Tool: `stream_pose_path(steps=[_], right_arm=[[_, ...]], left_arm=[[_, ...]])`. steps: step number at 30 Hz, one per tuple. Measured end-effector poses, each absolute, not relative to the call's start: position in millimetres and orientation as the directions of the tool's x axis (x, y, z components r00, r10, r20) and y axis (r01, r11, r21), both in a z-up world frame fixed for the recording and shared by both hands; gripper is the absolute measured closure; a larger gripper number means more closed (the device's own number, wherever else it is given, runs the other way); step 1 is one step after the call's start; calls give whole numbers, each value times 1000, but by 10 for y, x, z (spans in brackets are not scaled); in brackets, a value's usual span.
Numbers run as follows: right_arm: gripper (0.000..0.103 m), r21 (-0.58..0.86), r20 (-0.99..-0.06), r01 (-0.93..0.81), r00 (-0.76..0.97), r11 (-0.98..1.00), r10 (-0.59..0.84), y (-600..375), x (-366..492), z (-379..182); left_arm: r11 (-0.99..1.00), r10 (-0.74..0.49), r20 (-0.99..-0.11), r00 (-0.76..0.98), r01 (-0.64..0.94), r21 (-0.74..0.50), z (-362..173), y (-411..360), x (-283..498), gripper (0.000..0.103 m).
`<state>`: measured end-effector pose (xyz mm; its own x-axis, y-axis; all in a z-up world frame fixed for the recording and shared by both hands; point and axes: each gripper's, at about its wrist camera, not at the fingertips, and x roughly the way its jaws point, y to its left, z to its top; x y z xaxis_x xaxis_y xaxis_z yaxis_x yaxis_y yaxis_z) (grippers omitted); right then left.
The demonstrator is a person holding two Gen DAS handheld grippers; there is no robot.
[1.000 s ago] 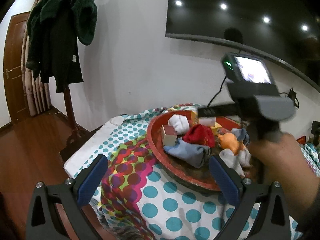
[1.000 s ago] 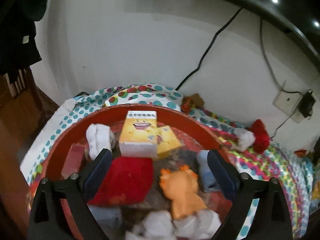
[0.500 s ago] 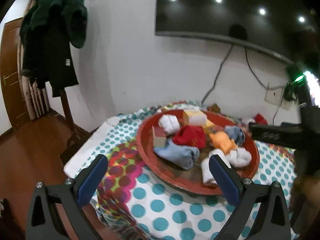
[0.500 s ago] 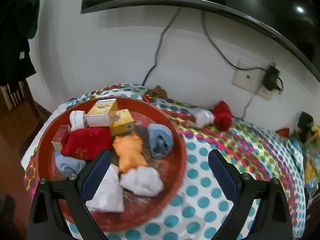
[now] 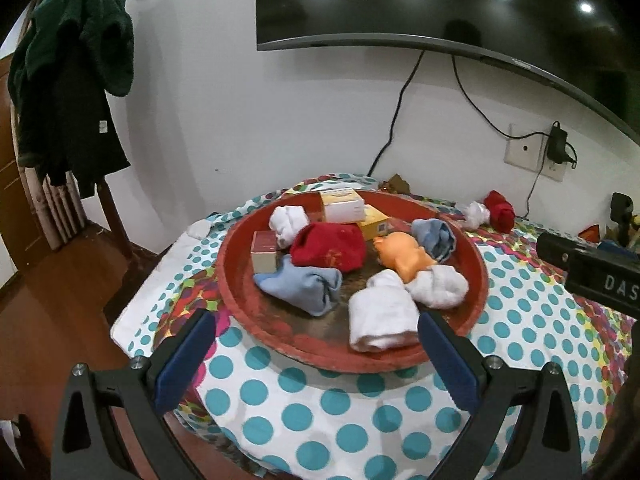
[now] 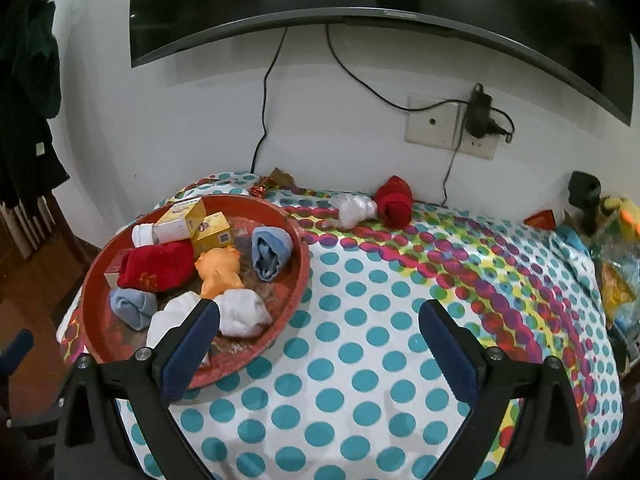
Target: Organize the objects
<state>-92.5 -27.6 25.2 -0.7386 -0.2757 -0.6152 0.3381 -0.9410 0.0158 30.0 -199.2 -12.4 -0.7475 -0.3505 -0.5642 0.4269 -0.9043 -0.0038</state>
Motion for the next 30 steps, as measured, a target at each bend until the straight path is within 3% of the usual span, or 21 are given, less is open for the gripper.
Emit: stream_pose_path(steps=[7,11,15,30], right_arm=[[3,20,-603,341,-746,-940,-283,-134,-814,262],[3,5,-594,352,-752,-936,-285,-134,-766,270],[3,8,-593,354,-751,-935,-289,-142,-753,270],[3,-4,-609,357,-741,-934,-281,-173,-762,192]], left_arm=[[-906,-357,-586,-727,423,28,-178,-1921,262,0],[-874,-431,-576,-694,481,74,-208,-1890,253,0],[-894,-374,-593,-713,447,27,-242,-1891,235,0],[-895,-381,-592,-710,444,43,-321,-1840,194,0]])
